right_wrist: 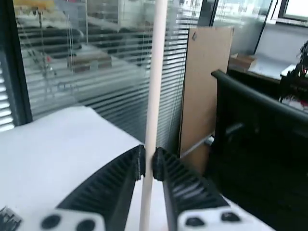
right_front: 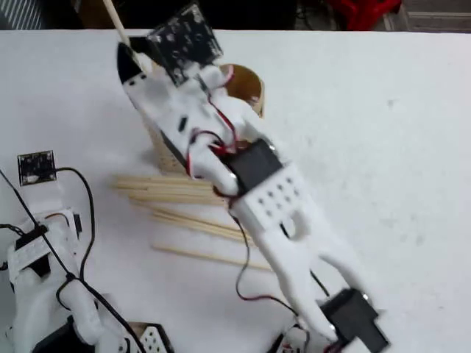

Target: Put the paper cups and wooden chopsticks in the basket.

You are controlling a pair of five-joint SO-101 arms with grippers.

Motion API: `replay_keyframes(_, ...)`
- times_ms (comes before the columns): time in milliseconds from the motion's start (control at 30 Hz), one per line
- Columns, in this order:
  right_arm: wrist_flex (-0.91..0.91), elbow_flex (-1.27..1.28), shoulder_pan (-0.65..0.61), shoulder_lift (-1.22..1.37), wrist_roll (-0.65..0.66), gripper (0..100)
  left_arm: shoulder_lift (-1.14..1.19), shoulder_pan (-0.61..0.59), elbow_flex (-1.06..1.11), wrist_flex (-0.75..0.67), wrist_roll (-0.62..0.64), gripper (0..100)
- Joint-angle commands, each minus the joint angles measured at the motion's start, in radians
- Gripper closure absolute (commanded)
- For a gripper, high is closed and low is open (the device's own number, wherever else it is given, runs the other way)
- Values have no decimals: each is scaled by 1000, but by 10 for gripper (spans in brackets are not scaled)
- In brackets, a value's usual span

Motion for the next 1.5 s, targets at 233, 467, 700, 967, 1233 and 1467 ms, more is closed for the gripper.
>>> replay_keyframes(233,-467,308,74,4,-17,981,-1,19,-3,-26,9,868)
replay_keyframes(467,-516,430,73,-35,-17,971,-1,33,-3,-26,8,868)
replay_keyframes(700,-394,425,74,-91,-18,768,-1,33,-3,-26,8,868)
replay_keyframes(967,174,431,93,-269,-11,835,-1,33,-3,-26,8,868)
replay_keyframes(1233,723,486,41,-375,192,829,-1,33,-3,-26,8,868)
replay_keyframes(1467,713,853,-127,-374,465,825,-1,30,-2,-26,8,868)
